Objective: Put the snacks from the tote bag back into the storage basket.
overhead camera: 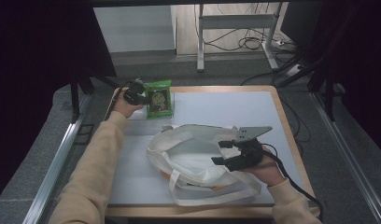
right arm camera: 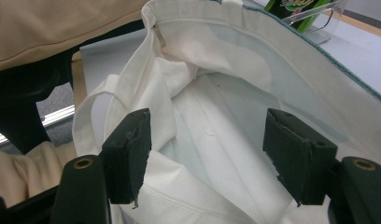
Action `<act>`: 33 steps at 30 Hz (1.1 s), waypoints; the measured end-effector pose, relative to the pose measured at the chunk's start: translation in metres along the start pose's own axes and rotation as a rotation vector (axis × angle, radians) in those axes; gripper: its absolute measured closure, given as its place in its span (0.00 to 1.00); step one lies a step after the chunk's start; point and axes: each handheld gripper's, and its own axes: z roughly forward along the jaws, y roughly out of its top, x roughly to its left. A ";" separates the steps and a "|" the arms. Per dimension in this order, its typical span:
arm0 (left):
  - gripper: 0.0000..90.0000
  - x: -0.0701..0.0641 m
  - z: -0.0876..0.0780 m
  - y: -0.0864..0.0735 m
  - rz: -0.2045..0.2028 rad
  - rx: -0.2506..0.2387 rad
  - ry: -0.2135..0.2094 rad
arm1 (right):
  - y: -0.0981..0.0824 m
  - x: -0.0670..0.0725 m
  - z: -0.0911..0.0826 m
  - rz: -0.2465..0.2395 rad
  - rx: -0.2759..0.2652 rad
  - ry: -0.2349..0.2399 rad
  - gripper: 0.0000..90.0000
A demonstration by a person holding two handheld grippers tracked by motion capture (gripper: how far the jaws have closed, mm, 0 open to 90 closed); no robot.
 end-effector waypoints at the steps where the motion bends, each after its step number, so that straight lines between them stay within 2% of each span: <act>1: 1.00 0.000 0.000 0.000 0.002 0.003 -0.002 | 0.000 0.000 0.000 -0.001 0.000 0.000 0.36; 6: 1.00 0.001 0.001 -0.002 0.000 0.003 -0.005 | 0.000 0.000 0.000 -0.001 -0.001 0.001 0.36; 11: 1.00 -0.001 -0.004 -0.001 0.003 -0.020 -0.020 | 0.000 0.001 -0.001 -0.002 -0.004 0.002 0.36; 21: 1.00 -0.011 -0.037 -0.006 -0.002 -0.118 -0.070 | 0.000 0.001 -0.002 0.000 -0.007 0.001 0.36; 33: 1.00 -0.024 -0.074 -0.024 -0.032 -0.203 -0.130 | 0.001 0.002 -0.005 0.001 -0.019 0.001 0.36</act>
